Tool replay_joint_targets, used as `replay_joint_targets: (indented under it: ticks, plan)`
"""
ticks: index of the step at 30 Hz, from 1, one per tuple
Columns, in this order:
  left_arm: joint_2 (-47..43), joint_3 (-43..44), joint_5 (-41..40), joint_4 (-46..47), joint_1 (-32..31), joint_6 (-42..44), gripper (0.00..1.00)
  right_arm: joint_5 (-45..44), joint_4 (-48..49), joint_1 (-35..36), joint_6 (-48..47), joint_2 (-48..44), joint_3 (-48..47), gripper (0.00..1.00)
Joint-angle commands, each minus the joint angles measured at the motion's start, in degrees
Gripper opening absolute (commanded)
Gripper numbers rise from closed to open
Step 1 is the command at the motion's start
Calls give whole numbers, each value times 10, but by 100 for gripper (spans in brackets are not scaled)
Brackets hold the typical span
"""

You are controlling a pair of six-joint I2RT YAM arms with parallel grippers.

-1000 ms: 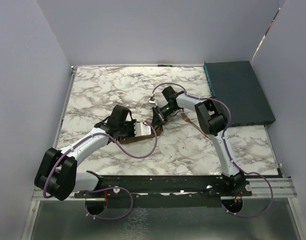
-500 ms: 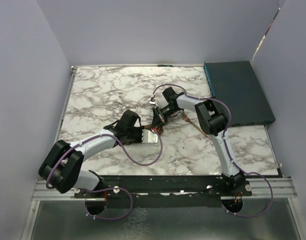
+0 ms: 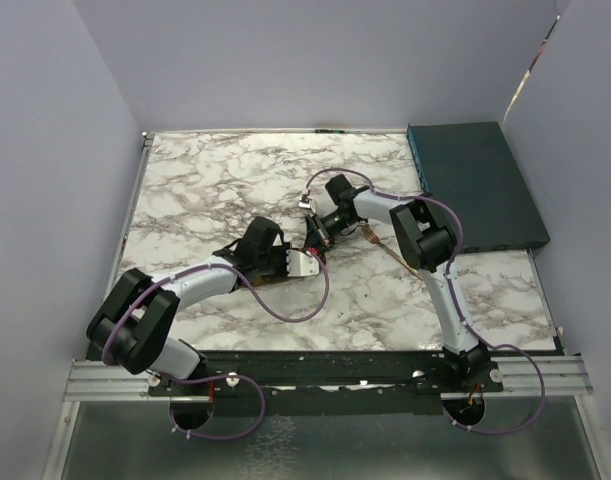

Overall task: Fold the napkin into a case and place the utensils inside
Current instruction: Insert the napkin into the napkin holder.

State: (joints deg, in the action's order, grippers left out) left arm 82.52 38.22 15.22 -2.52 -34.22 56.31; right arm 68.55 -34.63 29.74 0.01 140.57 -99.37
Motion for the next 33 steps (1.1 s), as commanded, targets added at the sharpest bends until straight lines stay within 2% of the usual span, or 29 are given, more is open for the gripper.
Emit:
replay_joint_targets:
  ticks: [1, 4, 10, 11, 12, 13, 14, 17, 19, 24, 27, 31, 33]
  plan:
    - [15, -6, -22, 5, 2, -7, 15, 16, 7, 5, -24, -15, 24, 9]
    - [18, -17, -25, -2, 2, 3, 15, 34, 50, 4, -5, -48, 46, 23]
    - [33, -24, -38, -7, 4, 6, 14, 42, 96, 3, 38, -84, 61, 37]
    - [36, -24, -39, -9, 4, -2, 14, 40, 102, 2, 42, -88, 68, 53]
    - [39, -22, -38, -11, 5, -20, 14, 46, 128, 1, 59, -95, 82, 93]
    - [46, -15, -31, -26, 7, -33, 13, 59, 165, -1, 84, -103, 100, 99]
    - [50, -9, -25, -43, 9, -40, 13, 58, 194, -3, 103, -111, 113, 100]
    - [55, -7, -21, -56, 13, -57, 12, 4, 194, -17, 109, -131, 125, 100]
    - [58, -7, -21, -56, 16, -67, 12, -67, 187, -29, 114, -155, 137, 100]
    - [59, -4, -11, -60, 20, -88, 12, -211, 250, -51, 161, -255, 217, 99]
    - [59, -3, -6, -61, 21, -95, 11, -256, 239, -55, 160, -285, 228, 78]
    - [61, 2, -3, -60, 21, -110, 11, -282, 276, -54, 182, -341, 293, 26]
    - [62, 3, -5, -57, 21, -112, 11, -269, 331, -52, 210, -380, 350, 15]
